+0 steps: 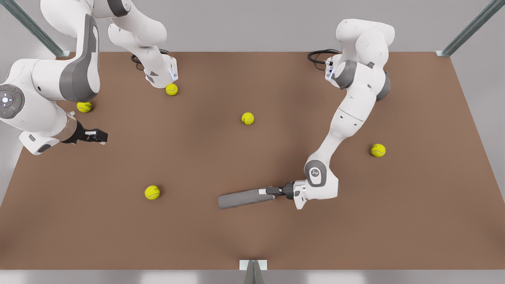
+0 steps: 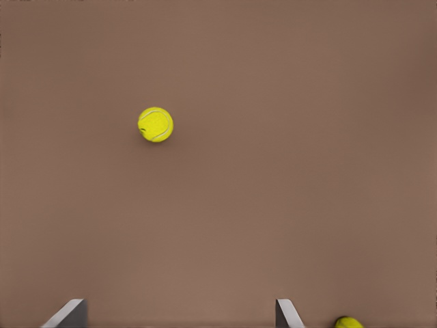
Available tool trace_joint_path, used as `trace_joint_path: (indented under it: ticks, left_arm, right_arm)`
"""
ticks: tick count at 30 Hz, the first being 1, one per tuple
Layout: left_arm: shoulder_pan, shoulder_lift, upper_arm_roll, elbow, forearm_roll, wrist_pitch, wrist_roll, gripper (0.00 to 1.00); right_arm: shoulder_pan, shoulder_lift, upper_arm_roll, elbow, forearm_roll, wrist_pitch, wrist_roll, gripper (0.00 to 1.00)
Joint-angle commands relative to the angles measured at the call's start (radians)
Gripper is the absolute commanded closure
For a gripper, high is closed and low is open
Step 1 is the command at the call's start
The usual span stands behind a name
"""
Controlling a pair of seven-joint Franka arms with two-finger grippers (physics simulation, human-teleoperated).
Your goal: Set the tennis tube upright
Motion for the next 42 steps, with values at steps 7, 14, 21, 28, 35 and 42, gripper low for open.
trace_joint_path:
  ticks: [7, 14, 21, 28, 35, 42]
  left_arm:
    - [-0.005, 0.0, 0.0, -0.006, 0.0, 0.0, 0.0, 0.35]
    - [-0.005, -0.002, 0.0, -0.015, 0.0, 0.0, 0.034, 0.41]
    - [-0.003, -0.012, 0.0, -0.026, 0.003, -0.008, 0.037, 0.54]
    - [-0.003, -0.026, 0.001, -0.034, 0.005, -0.009, 0.037, 0.61]
    - [0.001, -0.054, 0.003, -0.06, 0.023, -0.014, 0.029, 0.62]
    - [0.003, -0.058, 0.005, -0.06, 0.025, -0.02, 0.026, 0.67]
  right_arm:
    - [0.0, 0.0, 0.0, 0.0, -0.001, 0.0, 0.0, 0.0]
    - [0.013, 0.0, 0.003, -0.002, 0.005, 0.0, 0.002, 0.0]
    - [0.013, 0.006, 0.006, -0.002, 0.003, -0.002, 0.002, 0.0]
    - [0.006, 0.006, 0.006, -0.002, 0.003, -0.017, 0.002, 0.0]
    - [0.01, 0.009, 0.006, 0.0, -0.001, -0.02, 0.002, 0.0]
    - [0.001, 0.009, 0.005, 0.0, 0.003, -0.02, 0.0, 0.0]
